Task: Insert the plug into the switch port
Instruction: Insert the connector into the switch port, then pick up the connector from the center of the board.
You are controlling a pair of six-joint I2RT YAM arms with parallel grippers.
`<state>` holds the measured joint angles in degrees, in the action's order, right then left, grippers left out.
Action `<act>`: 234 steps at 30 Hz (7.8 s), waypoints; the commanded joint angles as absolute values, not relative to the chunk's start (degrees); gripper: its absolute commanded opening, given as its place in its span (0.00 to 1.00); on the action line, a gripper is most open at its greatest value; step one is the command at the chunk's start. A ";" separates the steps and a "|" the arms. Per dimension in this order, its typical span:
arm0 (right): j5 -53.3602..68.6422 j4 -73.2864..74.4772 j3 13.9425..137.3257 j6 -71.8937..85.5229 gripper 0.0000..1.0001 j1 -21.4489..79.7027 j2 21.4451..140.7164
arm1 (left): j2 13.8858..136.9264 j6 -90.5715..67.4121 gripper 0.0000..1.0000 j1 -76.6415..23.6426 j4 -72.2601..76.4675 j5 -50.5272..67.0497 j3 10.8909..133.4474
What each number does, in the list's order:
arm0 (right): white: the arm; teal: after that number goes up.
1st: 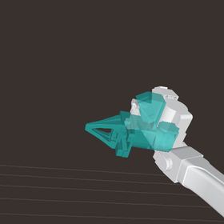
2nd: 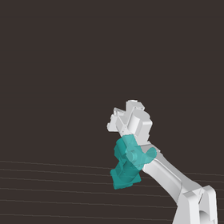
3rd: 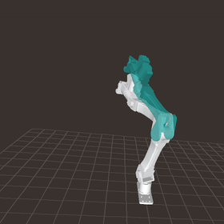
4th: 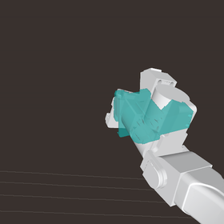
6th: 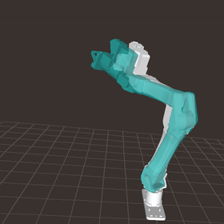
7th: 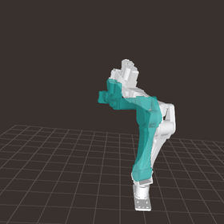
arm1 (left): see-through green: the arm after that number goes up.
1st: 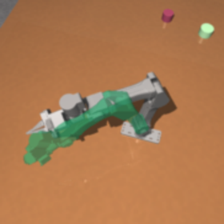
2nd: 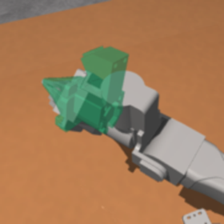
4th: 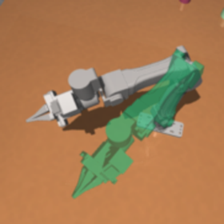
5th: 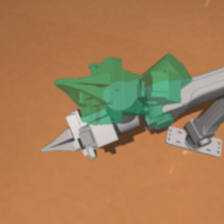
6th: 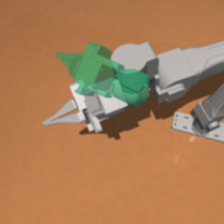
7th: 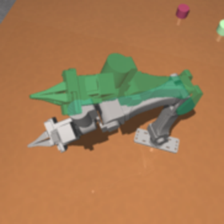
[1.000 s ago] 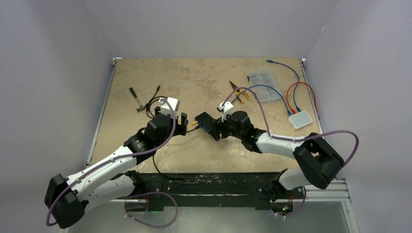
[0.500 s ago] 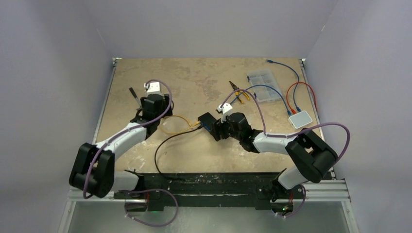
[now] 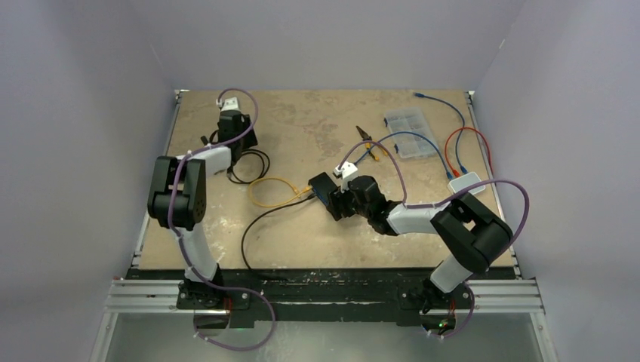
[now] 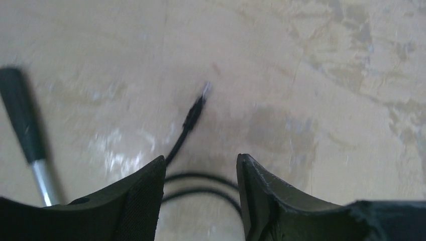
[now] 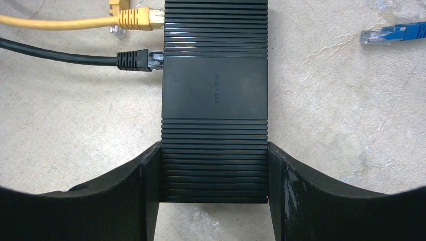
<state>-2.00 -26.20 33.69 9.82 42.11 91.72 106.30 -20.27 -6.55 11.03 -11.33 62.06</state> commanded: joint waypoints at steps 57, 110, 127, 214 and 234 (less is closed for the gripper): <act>9.95 -40.86 23.67 16.85 0.84 42.18 60.28 | 67.42 -11.18 0.00 -0.88 -4.17 34.03 58.67; 19.40 -61.20 41.48 48.84 0.56 45.09 84.40 | 48.20 4.49 0.00 -25.48 -4.88 29.53 41.05; 16.42 -64.03 41.23 51.66 0.40 45.09 87.23 | 47.91 4.88 0.00 -26.36 -5.52 30.37 40.83; 38.04 -68.62 29.63 36.56 0.31 34.01 70.78 | 48.79 -22.83 0.00 -32.90 5.95 31.15 36.71; 1.99 -16.32 31.85 15.10 0.99 35.32 69.69 | 54.76 -16.03 0.00 -36.89 -17.84 1.90 41.04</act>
<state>6.44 -21.71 30.46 17.54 34.52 66.89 53.19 -16.91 -35.18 -15.88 8.47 38.24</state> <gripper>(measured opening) 0.982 0.054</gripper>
